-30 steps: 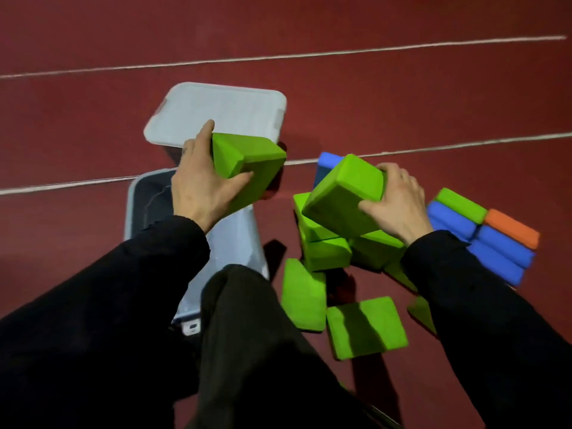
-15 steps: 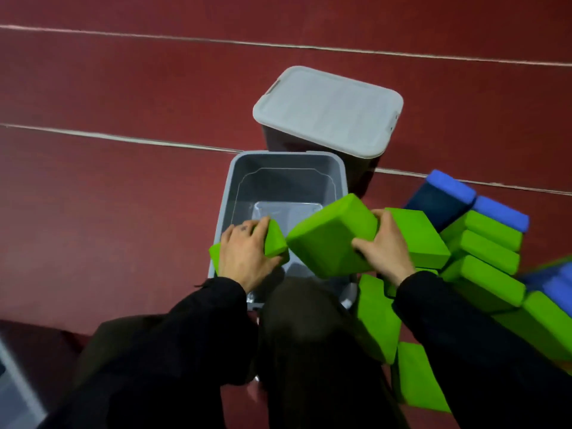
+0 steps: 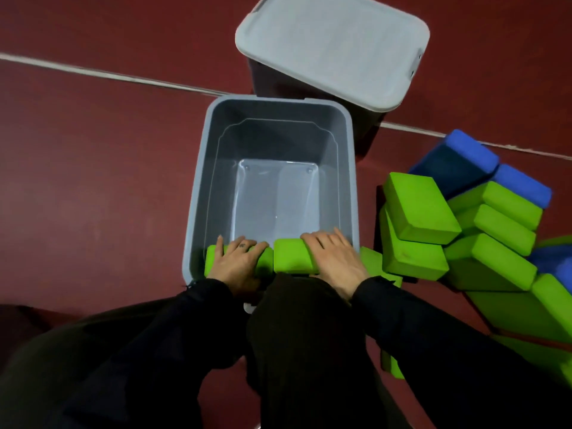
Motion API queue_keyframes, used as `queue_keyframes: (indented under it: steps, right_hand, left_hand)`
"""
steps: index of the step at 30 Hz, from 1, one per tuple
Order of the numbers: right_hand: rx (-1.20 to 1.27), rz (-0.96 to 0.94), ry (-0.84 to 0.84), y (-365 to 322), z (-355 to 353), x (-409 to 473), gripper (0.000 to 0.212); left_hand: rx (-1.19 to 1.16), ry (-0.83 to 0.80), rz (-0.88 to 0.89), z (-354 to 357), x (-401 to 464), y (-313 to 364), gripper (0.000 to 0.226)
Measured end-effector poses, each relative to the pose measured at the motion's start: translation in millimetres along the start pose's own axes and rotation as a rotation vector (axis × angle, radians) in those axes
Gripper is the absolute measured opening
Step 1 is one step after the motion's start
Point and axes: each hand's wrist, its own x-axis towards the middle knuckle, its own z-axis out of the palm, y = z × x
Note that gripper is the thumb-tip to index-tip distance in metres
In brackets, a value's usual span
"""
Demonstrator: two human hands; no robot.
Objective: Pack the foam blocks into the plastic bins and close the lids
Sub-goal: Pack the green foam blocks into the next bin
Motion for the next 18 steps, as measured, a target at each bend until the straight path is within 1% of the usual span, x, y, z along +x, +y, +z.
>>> queue_keyframes:
  steps: [2,3,6,8,9,10,11,13,15,16,18]
  right_hand:
    - [0.008,0.029,-0.044,8,7,5,0.086]
    - [-0.008,0.023,-0.055,11,10,5,0.088]
    - [-0.014,0.009,-0.037,14,20,4,0.087]
    - [-0.027,0.062,-0.018,10,27,7,0.099]
    - [-0.039,0.080,0.000,10,30,8,0.105]
    - [-0.058,0.085,0.017,12,34,10,0.107]
    - [-0.083,0.079,-0.018,14,35,11,0.104]
    - [-0.137,0.027,-0.133,18,42,11,0.093]
    - [-0.140,0.031,-0.239,15,48,17,0.089]
    - [-0.114,0.048,-0.271,11,49,21,0.089]
    - [-0.073,0.077,-0.286,5,57,28,0.091]
  left_hand:
    - [-0.077,-0.025,-0.026,-2,8,4,0.092]
    - [-0.096,-0.028,-0.037,-1,10,6,0.092]
    - [-0.057,0.016,-0.027,8,12,5,0.099]
    - [-0.012,0.009,0.002,10,16,2,0.101]
    - [0.007,-0.007,0.019,10,19,0,0.099]
    - [0.018,-0.018,0.032,9,23,-3,0.093]
    - [0.016,-0.013,0.040,6,25,-8,0.087]
    - [0.003,0.058,0.049,1,27,-23,0.082]
    - [0.057,0.120,0.109,4,22,-33,0.083]
    - [0.104,0.118,0.132,8,17,-32,0.085]
    - [0.142,0.104,0.102,18,12,-20,0.089]
